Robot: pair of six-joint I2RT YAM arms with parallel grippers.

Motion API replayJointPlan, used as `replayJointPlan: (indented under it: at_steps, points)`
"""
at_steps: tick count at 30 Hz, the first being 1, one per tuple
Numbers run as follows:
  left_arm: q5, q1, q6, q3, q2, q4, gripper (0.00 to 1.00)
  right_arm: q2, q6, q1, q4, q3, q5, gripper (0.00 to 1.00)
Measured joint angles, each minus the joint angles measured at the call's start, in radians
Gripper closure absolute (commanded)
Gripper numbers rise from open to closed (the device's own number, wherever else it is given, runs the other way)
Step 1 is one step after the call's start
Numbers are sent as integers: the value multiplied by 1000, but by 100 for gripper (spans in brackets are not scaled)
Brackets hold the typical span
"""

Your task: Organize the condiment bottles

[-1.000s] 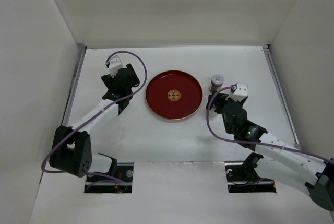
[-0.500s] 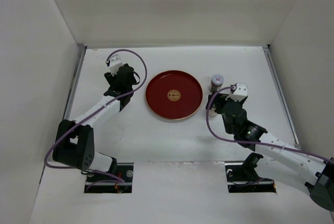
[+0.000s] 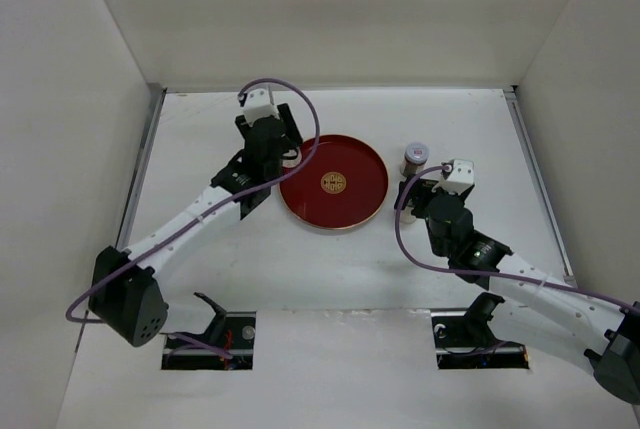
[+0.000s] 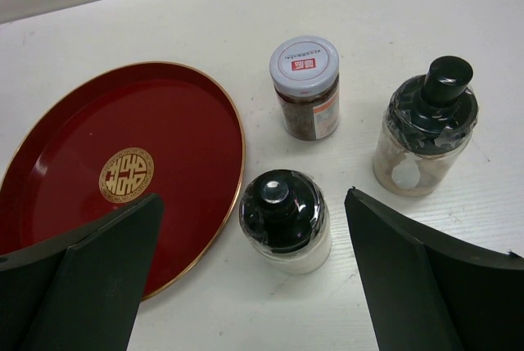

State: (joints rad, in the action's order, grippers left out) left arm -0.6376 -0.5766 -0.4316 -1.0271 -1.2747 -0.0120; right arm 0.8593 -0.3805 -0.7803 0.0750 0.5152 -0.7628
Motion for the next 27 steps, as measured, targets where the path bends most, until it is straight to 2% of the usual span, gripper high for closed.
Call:
replayJointPlan:
  at_steps: [9,13,17,21,25,27]
  points:
    - [91,-48,16,-113,-306,94,70,2,0,0,0,0,2,0]
    - [111,-54,43,-127,-393,111,68,8,0,0,0,0,4,0]
    - [106,-60,66,-123,-416,152,54,13,0,0,0,0,5,0]
    - [90,-66,70,-82,-416,238,31,13,0,0,0,0,5,0]
    - [71,-66,74,-40,-416,304,21,1,0,0,0,0,5,0]
    - [63,-66,76,-24,-416,328,13,-13,0,0,0,0,6,0]
